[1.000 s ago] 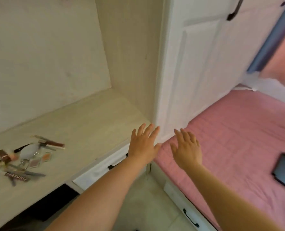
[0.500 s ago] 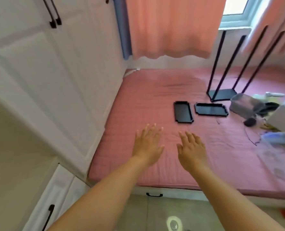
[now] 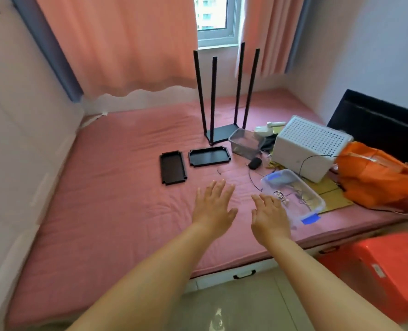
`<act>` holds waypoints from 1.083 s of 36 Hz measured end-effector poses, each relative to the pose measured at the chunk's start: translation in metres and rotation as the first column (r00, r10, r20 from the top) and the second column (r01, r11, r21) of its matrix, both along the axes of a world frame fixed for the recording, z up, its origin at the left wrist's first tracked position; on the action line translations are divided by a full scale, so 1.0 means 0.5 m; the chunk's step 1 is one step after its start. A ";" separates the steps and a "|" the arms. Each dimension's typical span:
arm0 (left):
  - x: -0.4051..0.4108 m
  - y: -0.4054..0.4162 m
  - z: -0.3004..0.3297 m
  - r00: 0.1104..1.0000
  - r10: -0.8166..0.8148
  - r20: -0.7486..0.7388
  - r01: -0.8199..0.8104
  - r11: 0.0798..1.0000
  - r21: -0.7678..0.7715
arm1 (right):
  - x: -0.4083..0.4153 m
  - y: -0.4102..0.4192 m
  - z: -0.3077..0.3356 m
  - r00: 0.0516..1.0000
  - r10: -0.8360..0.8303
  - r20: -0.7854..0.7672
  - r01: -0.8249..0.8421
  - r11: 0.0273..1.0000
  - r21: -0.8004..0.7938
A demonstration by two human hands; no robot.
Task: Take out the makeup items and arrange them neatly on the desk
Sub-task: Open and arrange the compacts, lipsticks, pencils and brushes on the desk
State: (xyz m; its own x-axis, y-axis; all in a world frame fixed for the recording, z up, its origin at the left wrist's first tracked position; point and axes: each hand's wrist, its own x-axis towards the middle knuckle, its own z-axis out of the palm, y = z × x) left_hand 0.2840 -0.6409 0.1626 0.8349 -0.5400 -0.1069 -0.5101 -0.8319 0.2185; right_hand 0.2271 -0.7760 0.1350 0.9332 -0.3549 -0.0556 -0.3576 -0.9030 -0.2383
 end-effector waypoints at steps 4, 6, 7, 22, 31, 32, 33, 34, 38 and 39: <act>0.003 -0.136 -0.001 0.998 -0.056 -0.026 0.056 0.998 -0.001 | -0.010 -0.126 -0.002 0.999 -0.053 -0.005 0.053 0.999 0.006; 0.014 -0.192 -0.005 0.996 -0.085 -0.032 0.085 0.996 -0.005 | -0.009 -0.179 -0.004 0.997 -0.083 -0.006 0.083 0.996 0.018; 0.021 -0.217 -0.008 0.995 -0.098 -0.037 0.098 0.995 -0.006 | -0.007 -0.203 -0.007 0.995 -0.098 -0.004 0.098 0.995 0.027; 0.203 -0.530 -0.132 0.948 -0.278 -0.151 0.290 0.955 0.060 | 0.084 -0.518 -0.130 0.924 -0.290 -0.249 0.320 0.943 0.090; 0.313 -0.659 -0.243 0.932 -0.263 -0.251 0.298 0.948 0.111 | 0.187 -0.632 -0.255 0.886 -0.234 -0.399 0.339 0.916 0.214; 0.322 -0.669 -0.259 0.930 -0.254 -0.265 0.292 0.950 0.115 | 0.201 -0.642 -0.273 0.882 -0.207 -0.423 0.323 0.920 0.223; 0.332 -0.677 -0.277 0.930 -0.244 -0.276 0.285 0.951 0.120 | 0.215 -0.652 -0.293 0.877 -0.178 -0.447 0.304 0.925 0.229; 0.342 -0.686 -0.296 0.931 -0.232 -0.283 0.277 0.952 0.129 | 0.229 -0.662 -0.314 0.872 -0.149 -0.466 0.284 0.930 0.233; 0.372 -0.715 -0.377 0.928 -0.133 -0.347 0.199 0.967 0.161 | 0.274 -0.698 -0.393 0.836 -0.042 -0.546 0.209 0.946 0.247; 0.378 -0.723 -0.397 0.924 -0.115 -0.364 0.186 0.968 0.166 | 0.284 -0.708 -0.411 0.824 -0.016 -0.566 0.189 0.950 0.248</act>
State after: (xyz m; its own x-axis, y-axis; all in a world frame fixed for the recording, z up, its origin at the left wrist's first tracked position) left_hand 0.4732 -1.0027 -0.0357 0.6357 -0.5952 -0.4915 -0.5533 -0.7954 0.2476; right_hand 0.3692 -1.1298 -0.0706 0.6722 -0.3344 -0.6605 -0.5924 -0.7781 -0.2089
